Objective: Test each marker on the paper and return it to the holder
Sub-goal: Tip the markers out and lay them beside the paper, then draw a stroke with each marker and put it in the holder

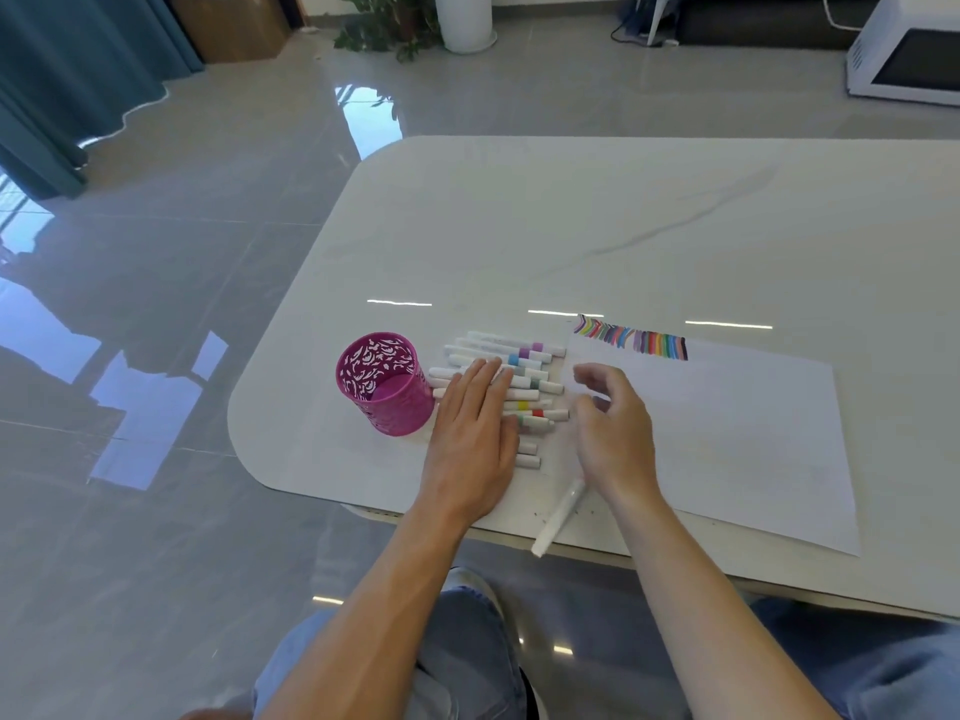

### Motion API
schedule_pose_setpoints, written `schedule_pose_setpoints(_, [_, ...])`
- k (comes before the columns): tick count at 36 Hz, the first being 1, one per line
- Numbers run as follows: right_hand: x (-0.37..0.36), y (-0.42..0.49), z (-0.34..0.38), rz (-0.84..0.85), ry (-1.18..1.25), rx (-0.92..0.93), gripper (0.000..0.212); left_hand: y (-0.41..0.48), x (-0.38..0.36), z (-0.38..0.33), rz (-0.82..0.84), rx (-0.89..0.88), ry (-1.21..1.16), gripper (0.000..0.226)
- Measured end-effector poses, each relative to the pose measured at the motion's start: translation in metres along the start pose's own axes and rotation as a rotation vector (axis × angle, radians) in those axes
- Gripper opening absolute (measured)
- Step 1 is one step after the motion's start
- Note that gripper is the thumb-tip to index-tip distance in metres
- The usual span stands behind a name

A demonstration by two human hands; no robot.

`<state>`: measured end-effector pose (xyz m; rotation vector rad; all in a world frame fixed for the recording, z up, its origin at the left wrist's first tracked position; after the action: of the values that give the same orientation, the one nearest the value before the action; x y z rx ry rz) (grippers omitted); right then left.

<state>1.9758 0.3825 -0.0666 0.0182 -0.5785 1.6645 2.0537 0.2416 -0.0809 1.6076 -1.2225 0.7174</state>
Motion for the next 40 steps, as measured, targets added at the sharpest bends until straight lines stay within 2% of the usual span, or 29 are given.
schedule_pose_setpoints(5, [0.028,-0.001,-0.014,-0.112,-0.038,0.043,0.030,-0.002,0.001,-0.025,-0.067,-0.208,-0.022,0.026])
schedule_pose_setpoints(11, [0.053,0.001,-0.036,-0.239,-0.105,0.119,0.022,-0.013,-0.017,-0.061,0.181,-0.323,-0.022,0.040])
schedule_pose_setpoints(15, [0.056,-0.002,-0.050,-0.221,-0.196,0.190,0.020,-0.010,-0.024,-0.078,0.286,-0.359,-0.008,0.030])
schedule_pose_setpoints(19, [0.065,-0.003,-0.059,-0.245,-0.299,0.270,0.020,-0.007,-0.027,-0.084,0.289,-0.314,-0.009,0.022])
schedule_pose_setpoints(25, [0.083,-0.002,-0.065,-0.202,-0.447,0.284,0.024,-0.003,-0.027,-0.080,0.277,-0.246,0.012,0.021])
schedule_pose_setpoints(31, [0.099,-0.005,-0.065,-0.080,-0.473,0.237,0.026,0.006,-0.028,-0.080,0.230,-0.137,-0.010,0.021])
schedule_pose_setpoints(40, [0.106,-0.019,-0.070,-0.020,-0.464,0.225,0.028,0.009,-0.039,-0.088,0.189,0.023,-0.128,0.020])
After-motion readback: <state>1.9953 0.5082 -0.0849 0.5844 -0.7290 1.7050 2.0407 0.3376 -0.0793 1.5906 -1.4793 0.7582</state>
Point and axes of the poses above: each hand's wrist, its own y-axis towards the middle knuckle, its own x-axis out of the back of the hand, z = x × y, the point moved 2 cm from there along y, towards the middle knuckle, and after that the axes turned 13 degrees about -x, right-handed, at the moved point
